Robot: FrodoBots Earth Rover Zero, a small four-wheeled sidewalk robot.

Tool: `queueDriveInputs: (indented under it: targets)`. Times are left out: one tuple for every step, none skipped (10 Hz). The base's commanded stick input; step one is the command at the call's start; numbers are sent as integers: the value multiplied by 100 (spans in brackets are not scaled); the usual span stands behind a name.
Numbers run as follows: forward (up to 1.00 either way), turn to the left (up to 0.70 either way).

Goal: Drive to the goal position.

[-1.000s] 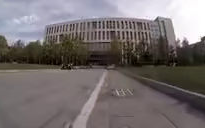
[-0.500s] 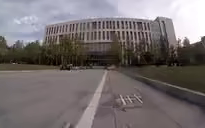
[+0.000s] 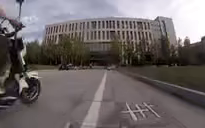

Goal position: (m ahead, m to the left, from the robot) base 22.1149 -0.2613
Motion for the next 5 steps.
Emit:
queueDriveInputs:
  targets:
    - [100,0]
    - [100,0]
    - [100,0]
    - [100,0]
    - [100,0]
